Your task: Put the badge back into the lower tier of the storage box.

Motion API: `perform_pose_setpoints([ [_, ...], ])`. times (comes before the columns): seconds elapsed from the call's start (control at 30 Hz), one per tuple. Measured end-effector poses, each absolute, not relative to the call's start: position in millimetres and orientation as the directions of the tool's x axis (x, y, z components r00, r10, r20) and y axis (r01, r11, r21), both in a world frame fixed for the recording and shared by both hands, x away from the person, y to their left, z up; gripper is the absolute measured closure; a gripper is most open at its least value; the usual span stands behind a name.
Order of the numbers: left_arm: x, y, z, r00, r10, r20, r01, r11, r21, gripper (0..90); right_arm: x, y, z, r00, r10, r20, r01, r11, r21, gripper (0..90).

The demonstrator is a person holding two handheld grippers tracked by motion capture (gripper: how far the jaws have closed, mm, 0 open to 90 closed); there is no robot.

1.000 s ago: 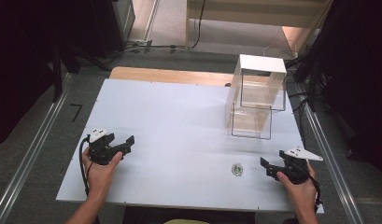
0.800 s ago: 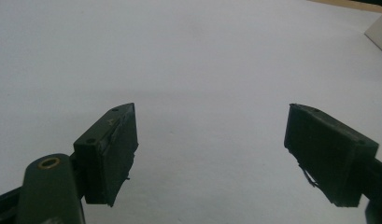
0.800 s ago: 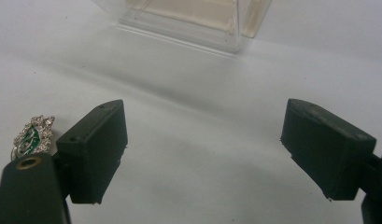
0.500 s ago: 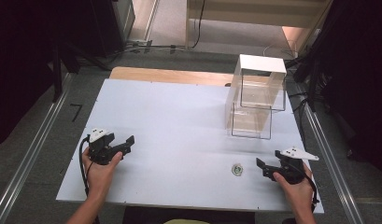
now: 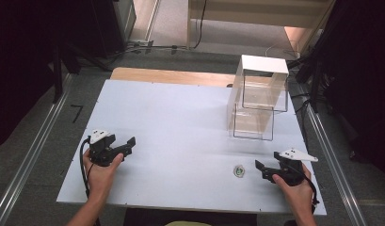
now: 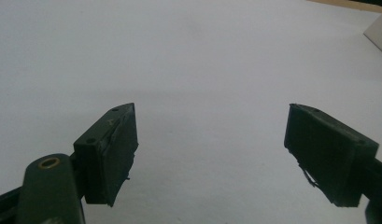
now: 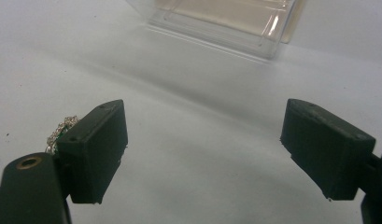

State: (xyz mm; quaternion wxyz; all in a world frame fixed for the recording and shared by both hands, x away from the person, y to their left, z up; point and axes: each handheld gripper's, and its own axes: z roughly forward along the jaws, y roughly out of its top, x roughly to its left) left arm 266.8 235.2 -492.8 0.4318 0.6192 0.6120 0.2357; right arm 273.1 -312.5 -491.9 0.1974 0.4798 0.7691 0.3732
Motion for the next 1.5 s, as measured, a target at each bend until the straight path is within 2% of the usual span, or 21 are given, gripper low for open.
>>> perform_pose_setpoints([
  [1.5, 267.1, 235.1, -492.9, 0.145, 0.961, -0.234, 0.557, 0.116, 0.822, 17.4, 270.7, -287.2, -494.7, -0.541, 0.839, 0.054, 0.57, 0.319, 0.758, 13.8],
])
